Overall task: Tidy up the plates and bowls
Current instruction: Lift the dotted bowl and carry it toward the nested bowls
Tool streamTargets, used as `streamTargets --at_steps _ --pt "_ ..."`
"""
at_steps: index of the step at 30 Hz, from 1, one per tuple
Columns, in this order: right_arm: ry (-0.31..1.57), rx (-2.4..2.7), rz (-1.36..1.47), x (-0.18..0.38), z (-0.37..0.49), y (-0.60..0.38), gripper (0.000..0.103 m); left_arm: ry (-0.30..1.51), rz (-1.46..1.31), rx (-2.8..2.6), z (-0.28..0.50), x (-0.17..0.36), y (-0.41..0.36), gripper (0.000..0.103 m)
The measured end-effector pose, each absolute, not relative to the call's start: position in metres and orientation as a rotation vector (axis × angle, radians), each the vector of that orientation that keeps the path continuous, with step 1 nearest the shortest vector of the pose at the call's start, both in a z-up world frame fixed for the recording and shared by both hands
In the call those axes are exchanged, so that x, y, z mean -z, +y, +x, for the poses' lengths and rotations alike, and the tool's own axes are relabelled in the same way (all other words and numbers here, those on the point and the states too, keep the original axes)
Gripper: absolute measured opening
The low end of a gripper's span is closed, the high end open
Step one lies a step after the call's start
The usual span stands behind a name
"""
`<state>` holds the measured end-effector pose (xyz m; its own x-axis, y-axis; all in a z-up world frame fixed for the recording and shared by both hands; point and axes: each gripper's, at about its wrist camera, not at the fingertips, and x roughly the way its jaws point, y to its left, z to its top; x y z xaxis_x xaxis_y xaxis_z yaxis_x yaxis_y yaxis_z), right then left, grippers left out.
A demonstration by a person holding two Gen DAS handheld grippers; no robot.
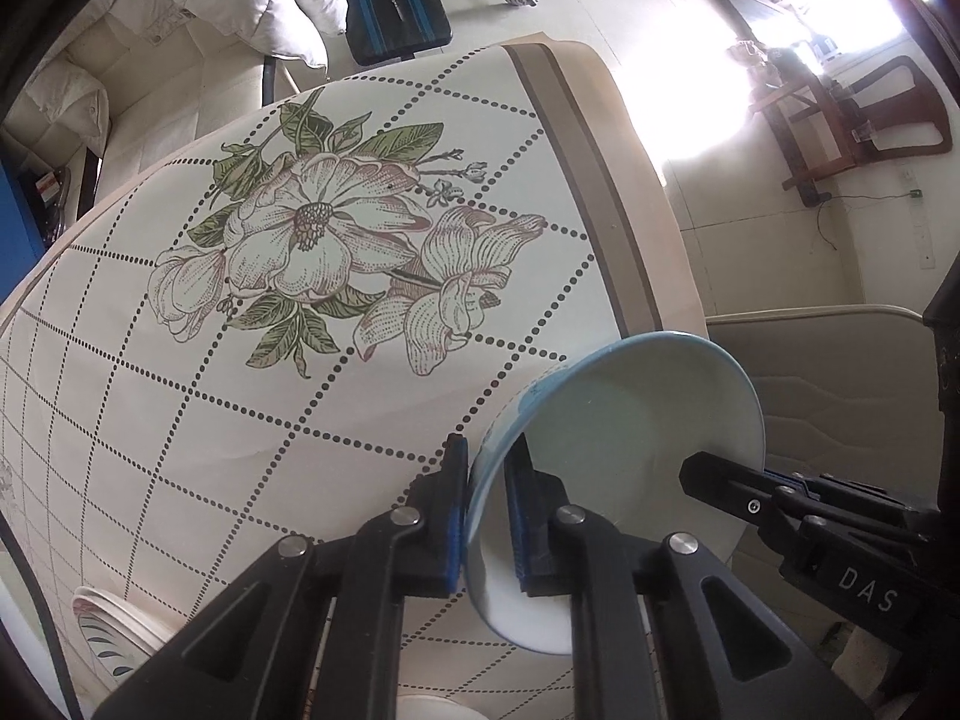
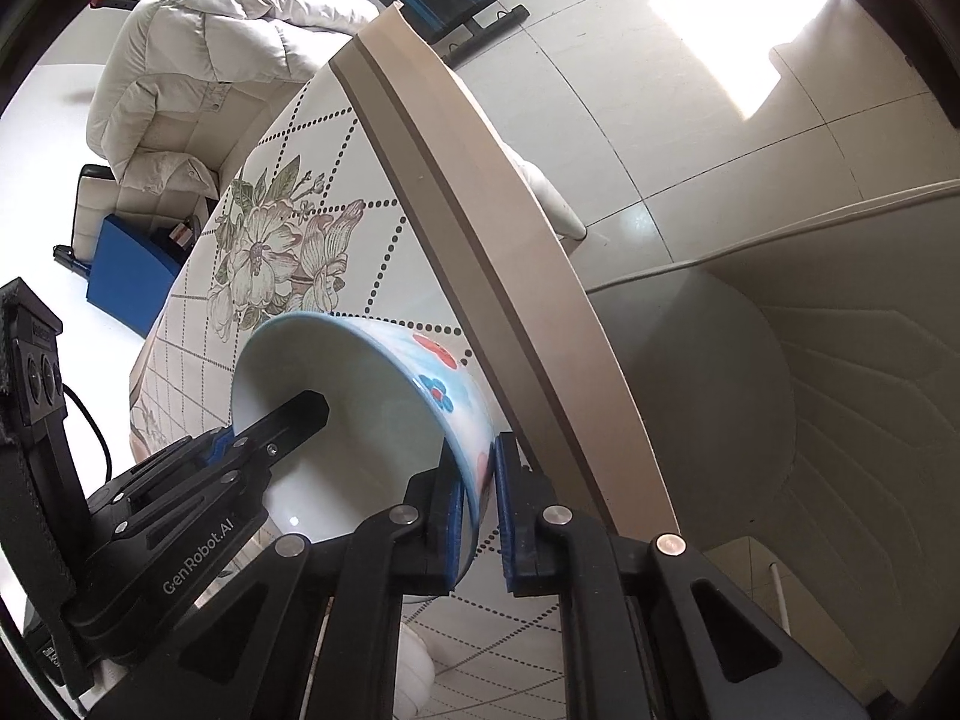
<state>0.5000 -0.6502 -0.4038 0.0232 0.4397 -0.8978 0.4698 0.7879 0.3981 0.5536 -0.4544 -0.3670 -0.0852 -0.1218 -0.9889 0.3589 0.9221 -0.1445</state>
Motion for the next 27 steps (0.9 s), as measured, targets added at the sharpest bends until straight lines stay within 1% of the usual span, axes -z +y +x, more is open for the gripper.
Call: streamTargets --at_steps 6,18,27 --pt "1.577 0.021 0.726 0.384 0.497 -0.645 0.011 1.588 0.189 0.408 0.550 0.351 -0.446 0.010" --pt "1.524 -0.006 0.706 0.328 0.468 -0.615 0.011 1.517 0.179 0.444 0.526 0.303 -0.413 0.010" --pt "1.514 -0.021 0.675 0.296 0.426 -0.580 0.011 1.492 0.183 0.446 0.478 0.279 -0.380 0.010"
